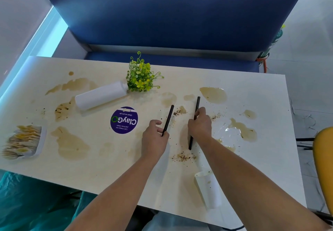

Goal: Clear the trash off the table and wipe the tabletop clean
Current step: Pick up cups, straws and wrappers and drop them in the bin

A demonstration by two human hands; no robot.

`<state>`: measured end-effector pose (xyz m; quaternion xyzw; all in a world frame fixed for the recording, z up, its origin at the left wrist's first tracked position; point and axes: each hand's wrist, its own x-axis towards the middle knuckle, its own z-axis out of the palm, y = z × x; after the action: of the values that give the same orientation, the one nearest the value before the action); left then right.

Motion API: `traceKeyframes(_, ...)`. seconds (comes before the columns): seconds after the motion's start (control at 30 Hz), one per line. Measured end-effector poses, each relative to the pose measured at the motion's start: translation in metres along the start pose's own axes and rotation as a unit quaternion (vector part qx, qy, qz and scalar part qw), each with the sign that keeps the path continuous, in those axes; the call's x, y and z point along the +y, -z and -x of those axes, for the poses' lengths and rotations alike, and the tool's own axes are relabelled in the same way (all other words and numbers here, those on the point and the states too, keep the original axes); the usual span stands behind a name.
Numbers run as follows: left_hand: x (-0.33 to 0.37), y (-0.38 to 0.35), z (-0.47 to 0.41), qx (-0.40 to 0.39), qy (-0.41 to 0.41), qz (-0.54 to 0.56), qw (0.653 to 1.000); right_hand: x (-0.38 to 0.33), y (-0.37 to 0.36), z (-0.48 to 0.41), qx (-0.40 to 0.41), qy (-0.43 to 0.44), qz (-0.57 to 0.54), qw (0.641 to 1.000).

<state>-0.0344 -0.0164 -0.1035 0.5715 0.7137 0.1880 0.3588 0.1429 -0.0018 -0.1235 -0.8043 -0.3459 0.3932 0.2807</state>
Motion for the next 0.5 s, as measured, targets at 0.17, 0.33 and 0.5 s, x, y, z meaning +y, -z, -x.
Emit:
traceKeyframes(0.17,0.002,0.008,0.003,0.009,0.006,0.005,1.0,-0.004,0.003,0.007,0.003,-0.003,-0.053,0.999)
traceKeyframes(0.33,0.004,0.018,0.009,0.021,0.021,0.025,0.999,-0.011,0.001,0.018,0.0,0.018,-0.072,0.997)
traceKeyframes(0.5,0.002,0.031,0.017,0.041,0.021,0.049,0.998,-0.021,-0.008,0.035,-0.01,0.045,-0.075,0.996)
